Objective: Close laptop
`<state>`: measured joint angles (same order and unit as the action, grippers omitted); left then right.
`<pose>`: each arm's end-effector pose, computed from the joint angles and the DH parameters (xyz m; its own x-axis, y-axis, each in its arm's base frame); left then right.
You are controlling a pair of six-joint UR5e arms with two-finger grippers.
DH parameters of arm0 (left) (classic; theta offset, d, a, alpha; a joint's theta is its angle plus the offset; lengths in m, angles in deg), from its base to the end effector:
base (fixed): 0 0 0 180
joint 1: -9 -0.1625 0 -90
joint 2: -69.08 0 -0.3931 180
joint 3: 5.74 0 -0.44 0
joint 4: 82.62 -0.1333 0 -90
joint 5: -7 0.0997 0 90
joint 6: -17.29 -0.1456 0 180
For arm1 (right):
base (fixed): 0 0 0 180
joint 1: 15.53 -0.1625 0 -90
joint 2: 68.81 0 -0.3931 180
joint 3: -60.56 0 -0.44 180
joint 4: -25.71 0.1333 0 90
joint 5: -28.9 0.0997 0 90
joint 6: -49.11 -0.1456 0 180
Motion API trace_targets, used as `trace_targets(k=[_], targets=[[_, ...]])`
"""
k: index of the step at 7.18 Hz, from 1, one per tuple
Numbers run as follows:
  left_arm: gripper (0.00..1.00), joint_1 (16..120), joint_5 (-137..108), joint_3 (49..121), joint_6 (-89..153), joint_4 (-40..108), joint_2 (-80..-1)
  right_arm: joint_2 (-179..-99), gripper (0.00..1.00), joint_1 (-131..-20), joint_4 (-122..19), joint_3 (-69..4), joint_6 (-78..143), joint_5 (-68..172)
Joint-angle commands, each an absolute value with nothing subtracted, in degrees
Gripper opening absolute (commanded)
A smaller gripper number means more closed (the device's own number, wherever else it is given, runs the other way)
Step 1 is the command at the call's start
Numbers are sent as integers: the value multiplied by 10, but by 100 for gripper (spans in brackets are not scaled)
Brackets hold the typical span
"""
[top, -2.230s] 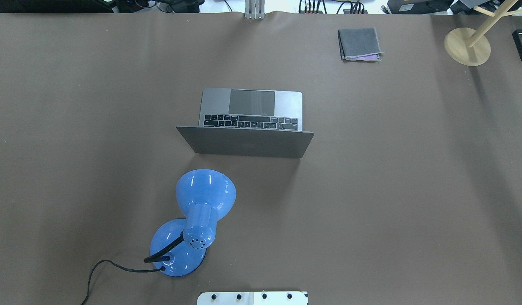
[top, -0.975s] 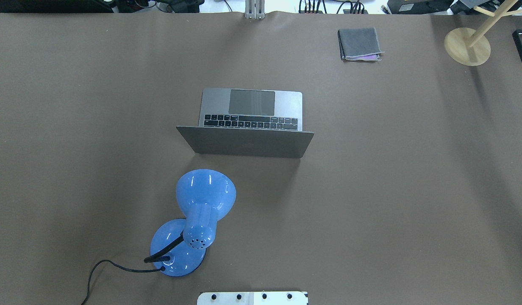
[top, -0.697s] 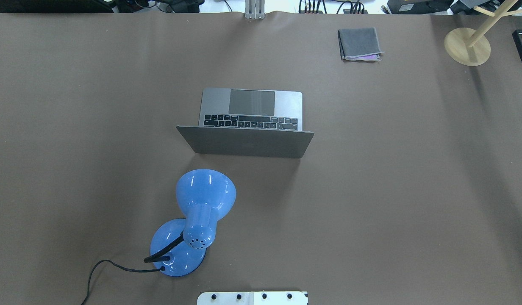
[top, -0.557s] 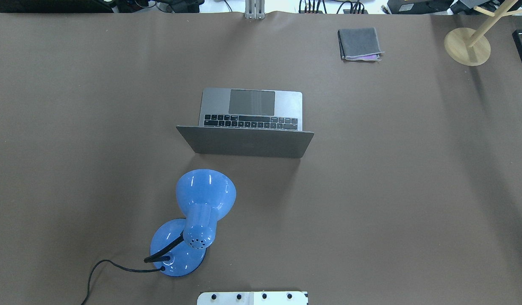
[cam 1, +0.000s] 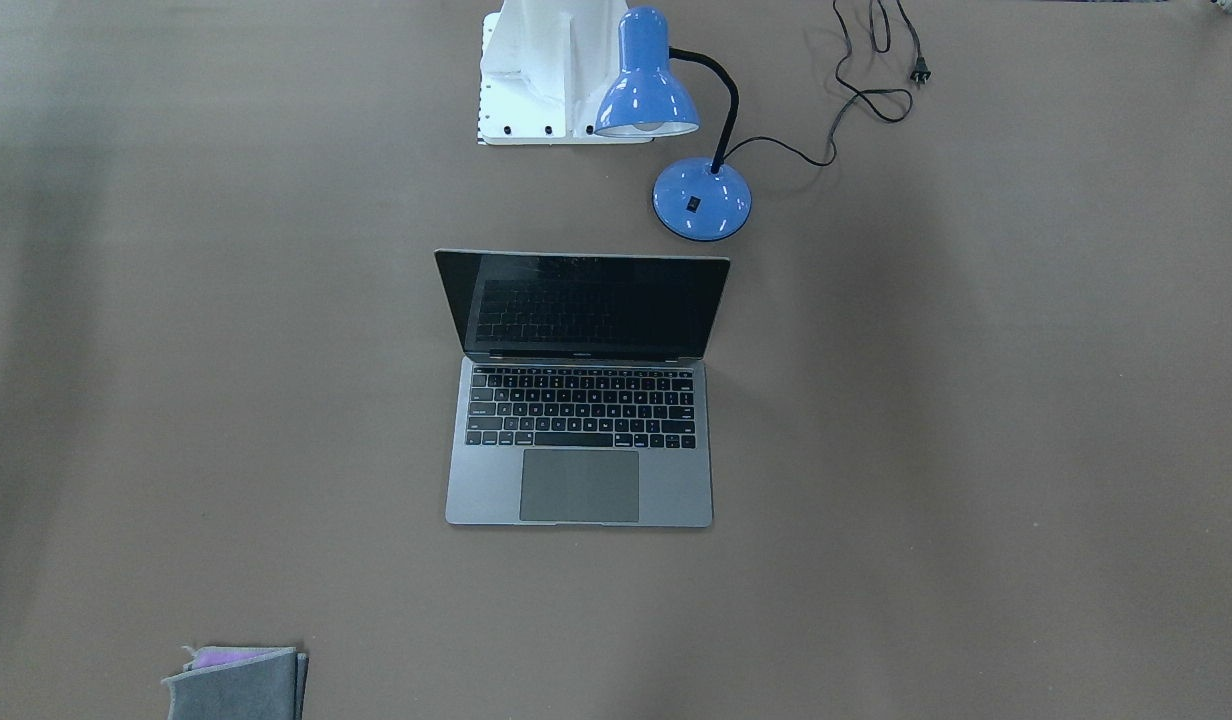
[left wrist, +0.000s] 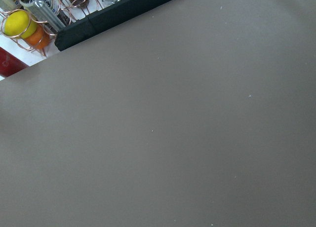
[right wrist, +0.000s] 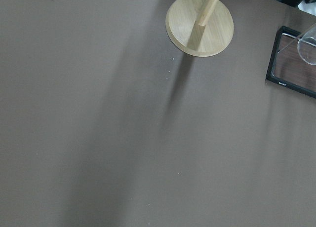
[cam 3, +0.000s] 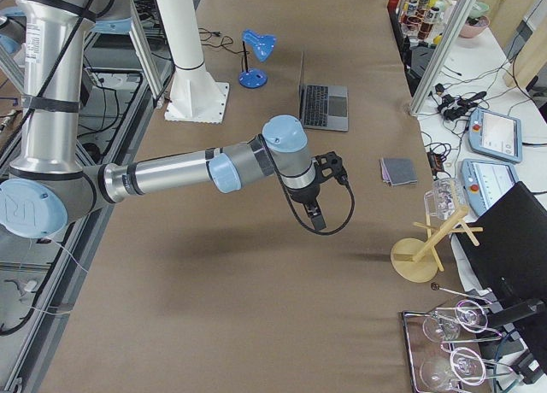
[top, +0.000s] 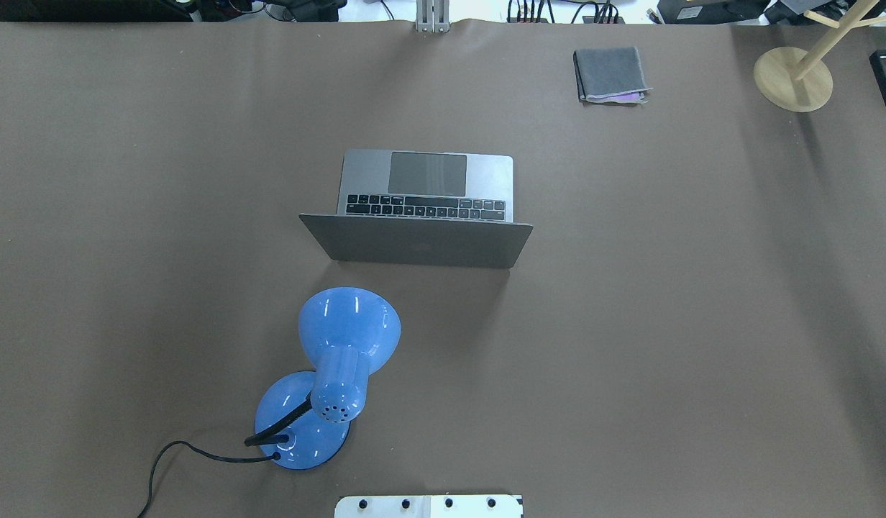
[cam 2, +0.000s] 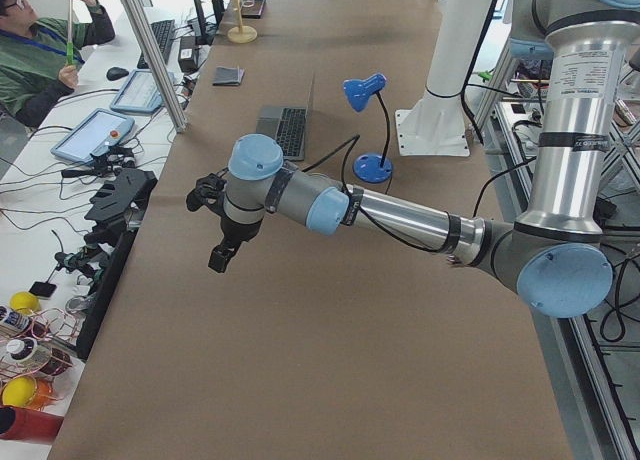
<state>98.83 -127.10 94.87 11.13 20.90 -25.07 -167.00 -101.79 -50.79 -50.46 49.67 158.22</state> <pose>-0.0302 -0.5914 0.4873 0.7127 0.4244 -0.5585 -0.0796 0.8399 0.5368 0.0075 -0.5139 0.5106 0.7530 -0.3396 0.5636 0.0658 0.8911 0.4491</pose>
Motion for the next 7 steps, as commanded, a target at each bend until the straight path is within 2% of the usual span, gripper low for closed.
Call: trace_targets(k=[1, 5, 7], targets=[[99, 982, -1342, 944, 133, 277, -250, -1667, 99, -989, -500, -507, 463, 1603], [97, 833, -1344, 945, 343, 455, -257, -1666, 98, -842, -288, -504, 140, 1628], [97, 752, -1342, 944, 467, 511, -282, -1666, 90, -750, -177, -505, -31, 1576]])
